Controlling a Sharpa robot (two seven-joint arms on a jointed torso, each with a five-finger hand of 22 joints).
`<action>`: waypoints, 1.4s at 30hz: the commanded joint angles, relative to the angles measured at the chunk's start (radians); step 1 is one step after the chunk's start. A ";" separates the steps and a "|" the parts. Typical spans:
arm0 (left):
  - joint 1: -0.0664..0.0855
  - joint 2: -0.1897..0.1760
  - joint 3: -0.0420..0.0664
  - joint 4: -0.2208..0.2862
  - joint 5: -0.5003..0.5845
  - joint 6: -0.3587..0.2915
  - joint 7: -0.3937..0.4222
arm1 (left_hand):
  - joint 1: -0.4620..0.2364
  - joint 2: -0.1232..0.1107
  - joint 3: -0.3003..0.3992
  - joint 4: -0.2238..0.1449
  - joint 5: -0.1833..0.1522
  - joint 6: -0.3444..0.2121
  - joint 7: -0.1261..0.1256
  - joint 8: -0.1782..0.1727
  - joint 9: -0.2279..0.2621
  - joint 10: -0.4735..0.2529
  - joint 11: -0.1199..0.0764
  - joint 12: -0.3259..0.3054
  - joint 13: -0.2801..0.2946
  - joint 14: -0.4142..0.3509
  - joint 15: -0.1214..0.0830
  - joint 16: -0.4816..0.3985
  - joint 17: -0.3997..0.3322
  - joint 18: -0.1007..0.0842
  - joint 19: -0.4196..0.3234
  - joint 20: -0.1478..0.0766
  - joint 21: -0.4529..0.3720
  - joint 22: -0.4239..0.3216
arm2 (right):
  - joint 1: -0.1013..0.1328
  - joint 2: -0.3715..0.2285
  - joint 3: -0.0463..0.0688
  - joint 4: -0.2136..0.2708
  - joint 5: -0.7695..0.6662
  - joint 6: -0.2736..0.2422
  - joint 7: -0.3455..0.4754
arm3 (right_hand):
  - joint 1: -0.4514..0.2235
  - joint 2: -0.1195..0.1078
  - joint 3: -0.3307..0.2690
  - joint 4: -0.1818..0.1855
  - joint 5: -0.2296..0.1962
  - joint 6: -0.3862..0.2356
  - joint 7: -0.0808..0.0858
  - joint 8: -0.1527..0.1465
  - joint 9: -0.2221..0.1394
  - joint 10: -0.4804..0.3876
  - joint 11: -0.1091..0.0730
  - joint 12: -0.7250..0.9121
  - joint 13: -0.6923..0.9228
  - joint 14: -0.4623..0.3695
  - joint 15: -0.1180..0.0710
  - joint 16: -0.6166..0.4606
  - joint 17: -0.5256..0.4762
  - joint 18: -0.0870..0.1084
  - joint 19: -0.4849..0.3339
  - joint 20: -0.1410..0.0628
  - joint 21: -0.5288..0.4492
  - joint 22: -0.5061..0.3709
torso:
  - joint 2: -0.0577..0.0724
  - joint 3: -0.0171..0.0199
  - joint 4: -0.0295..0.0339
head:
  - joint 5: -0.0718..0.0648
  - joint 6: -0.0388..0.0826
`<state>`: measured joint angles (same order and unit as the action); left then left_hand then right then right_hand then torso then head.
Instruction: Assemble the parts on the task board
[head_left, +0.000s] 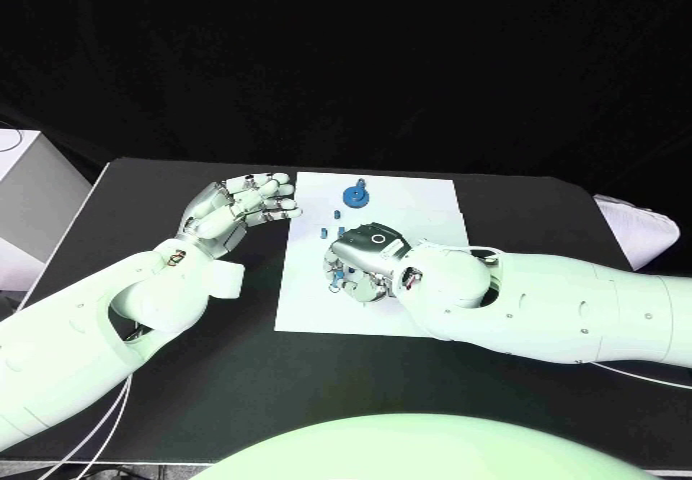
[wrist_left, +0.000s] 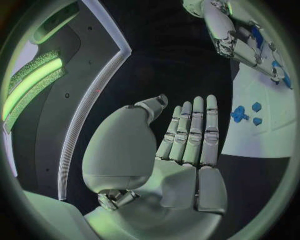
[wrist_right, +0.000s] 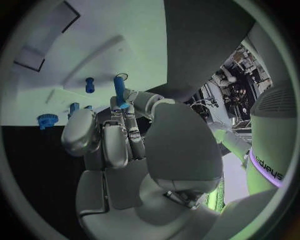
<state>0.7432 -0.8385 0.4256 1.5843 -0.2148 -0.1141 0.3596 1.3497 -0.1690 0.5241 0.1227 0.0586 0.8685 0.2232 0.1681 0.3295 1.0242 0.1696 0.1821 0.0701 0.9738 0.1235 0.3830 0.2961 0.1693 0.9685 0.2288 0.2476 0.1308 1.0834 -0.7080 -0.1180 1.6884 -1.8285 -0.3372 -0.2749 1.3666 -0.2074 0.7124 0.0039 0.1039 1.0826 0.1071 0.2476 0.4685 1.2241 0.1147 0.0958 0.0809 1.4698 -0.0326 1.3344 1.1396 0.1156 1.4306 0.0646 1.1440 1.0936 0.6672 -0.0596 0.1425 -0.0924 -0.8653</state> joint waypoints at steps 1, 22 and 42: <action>-0.001 0.001 0.001 0.001 0.003 0.018 0.006 | 0.001 0.012 -0.004 0.002 -0.004 -0.006 0.014 0.006 -0.002 -0.004 0.006 0.002 0.001 0.005 0.001 -0.007 0.001 0.012 0.006 0.001 -0.006 -0.001 | -0.002 0.002 0.000 0.005 -0.026 -0.015 0.001 | 0.021 0.021 0.007 -0.001 0.003 0.005 0.005 0.002 0.001 0.078 -0.072 0.012 0.036 0.023 -0.007 0.003 -0.001 -0.017 0.003 -0.007 0.004 0.002 | 0.000 0.0003 -0.0006 | 0.003 -0.002; -0.001 -0.001 0.001 -0.002 0.003 0.019 0.005 | 0.001 0.012 -0.004 0.002 -0.004 -0.006 0.014 0.006 -0.002 -0.004 0.006 0.002 0.001 0.005 0.001 -0.007 0.001 0.012 0.006 0.001 -0.006 -0.001 | -0.012 0.008 0.000 -0.009 -0.028 0.005 -0.003 | 0.020 0.020 0.009 -0.003 0.006 0.005 0.006 0.002 0.002 0.079 -0.071 0.012 0.037 0.023 -0.007 0.003 -0.001 -0.018 0.004 -0.007 0.008 0.007 | 0.000 -0.0001 -0.0004 | 0.006 -0.007; -0.001 -0.002 0.001 -0.003 0.003 0.020 0.004 | 0.001 0.012 -0.004 0.002 -0.004 -0.006 0.014 0.006 -0.002 -0.004 0.006 0.002 0.001 0.005 0.001 -0.007 0.001 0.012 0.006 0.001 -0.006 -0.001 | -0.023 0.006 -0.001 -0.004 -0.028 0.017 -0.008 | 0.019 0.020 0.010 -0.004 0.007 0.006 0.006 0.003 0.003 0.080 -0.071 0.012 0.038 0.023 -0.006 0.003 -0.002 -0.018 0.004 -0.007 0.008 0.007 | -0.001 0.0003 -0.0025 | 0.010 -0.007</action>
<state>0.7430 -0.8409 0.4256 1.5802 -0.2147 -0.1125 0.3582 1.3497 -0.1690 0.5242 0.1227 0.0586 0.8686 0.2232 0.1681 0.3296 1.0242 0.1697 0.1821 0.0700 0.9737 0.1235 0.3830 0.2958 0.1693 0.9685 0.2288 0.2476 0.1309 1.0627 -0.7014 -0.1183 1.6850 -1.8463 -0.3401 -0.2792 1.3666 -0.2074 0.7135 0.0002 0.1066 1.0862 0.1108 0.2476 0.4704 1.2236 0.1143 0.0958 0.0809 1.4666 -0.0356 1.3344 1.1385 0.1156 1.4342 0.0610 1.1482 1.0994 0.6662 -0.0592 0.1405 -0.0821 -0.8727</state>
